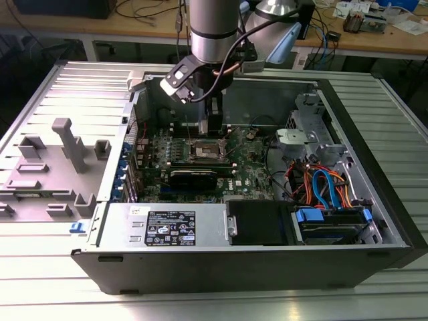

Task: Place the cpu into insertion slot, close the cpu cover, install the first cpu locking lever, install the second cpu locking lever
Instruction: 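Place the cpu into insertion slot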

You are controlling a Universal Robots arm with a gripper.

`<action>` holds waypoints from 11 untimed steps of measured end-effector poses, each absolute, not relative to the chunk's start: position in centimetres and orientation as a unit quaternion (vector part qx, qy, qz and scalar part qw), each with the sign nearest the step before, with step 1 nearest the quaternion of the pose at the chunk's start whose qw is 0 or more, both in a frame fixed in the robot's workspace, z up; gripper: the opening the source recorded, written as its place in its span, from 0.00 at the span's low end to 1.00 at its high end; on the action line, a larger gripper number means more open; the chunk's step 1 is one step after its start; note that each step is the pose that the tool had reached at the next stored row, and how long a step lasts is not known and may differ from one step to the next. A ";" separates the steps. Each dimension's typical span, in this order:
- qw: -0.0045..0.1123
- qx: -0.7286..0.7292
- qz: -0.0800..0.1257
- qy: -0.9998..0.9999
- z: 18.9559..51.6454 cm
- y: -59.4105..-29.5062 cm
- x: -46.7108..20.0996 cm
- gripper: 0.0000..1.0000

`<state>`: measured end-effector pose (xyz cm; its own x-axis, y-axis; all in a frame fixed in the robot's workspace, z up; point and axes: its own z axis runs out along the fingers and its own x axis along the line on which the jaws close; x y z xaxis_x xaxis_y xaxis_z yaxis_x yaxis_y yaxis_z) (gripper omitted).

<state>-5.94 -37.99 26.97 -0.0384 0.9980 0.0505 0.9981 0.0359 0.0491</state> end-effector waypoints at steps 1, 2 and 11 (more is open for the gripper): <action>0.001 -0.693 -0.035 -0.720 26.9 -38.0 -5.9 0.54; 0.001 -0.694 -0.035 -0.719 26.9 -38.0 -5.9 0.54; 0.001 -0.695 -0.035 -0.718 25.2 -38.0 -6.1 0.54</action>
<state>-6.10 -37.97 25.23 -0.0346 0.9981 0.0505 0.9983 0.0321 0.0493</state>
